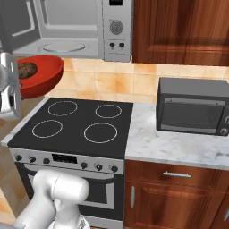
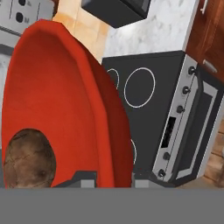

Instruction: Pick the potato from the sink and place it in the bowl. Then pick the bowl and place it in the microwave. Then close the microwave door and press the start button.

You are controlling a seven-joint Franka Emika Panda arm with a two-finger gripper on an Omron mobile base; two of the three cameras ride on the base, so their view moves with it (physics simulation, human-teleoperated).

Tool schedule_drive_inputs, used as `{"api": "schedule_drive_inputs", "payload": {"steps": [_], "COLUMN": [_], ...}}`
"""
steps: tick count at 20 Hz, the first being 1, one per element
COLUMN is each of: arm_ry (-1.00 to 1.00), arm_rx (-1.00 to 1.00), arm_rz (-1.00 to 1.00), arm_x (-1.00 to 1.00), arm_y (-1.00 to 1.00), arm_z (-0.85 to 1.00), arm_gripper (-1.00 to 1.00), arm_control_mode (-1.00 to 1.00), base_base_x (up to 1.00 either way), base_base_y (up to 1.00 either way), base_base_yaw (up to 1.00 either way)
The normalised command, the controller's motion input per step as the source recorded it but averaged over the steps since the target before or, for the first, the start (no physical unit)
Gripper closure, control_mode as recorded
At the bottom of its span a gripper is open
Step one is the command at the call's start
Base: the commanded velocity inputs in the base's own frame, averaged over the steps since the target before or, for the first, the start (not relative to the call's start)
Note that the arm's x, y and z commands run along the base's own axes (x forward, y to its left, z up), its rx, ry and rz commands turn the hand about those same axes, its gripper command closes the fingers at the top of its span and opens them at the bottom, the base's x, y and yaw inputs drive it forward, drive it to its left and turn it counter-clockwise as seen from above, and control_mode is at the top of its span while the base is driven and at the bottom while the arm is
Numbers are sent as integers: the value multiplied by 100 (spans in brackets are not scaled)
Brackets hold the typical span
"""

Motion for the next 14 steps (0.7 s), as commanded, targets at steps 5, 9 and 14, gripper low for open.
{"api": "schedule_drive_inputs", "payload": {"steps": [5, 9, 14], "arm_ry": [-7, 3, 8], "arm_rx": [0, 2, 3], "arm_rz": [0, 0, 0], "arm_x": [83, 99, 100], "arm_y": [37, 11, 0], "arm_z": [45, 23, 21], "arm_gripper": [100, 100, 100], "arm_control_mode": [-100, -100, -100], "base_base_x": [0, 0, 0], "base_base_y": [0, 0, 0], "base_base_yaw": [0, 0, 0]}}
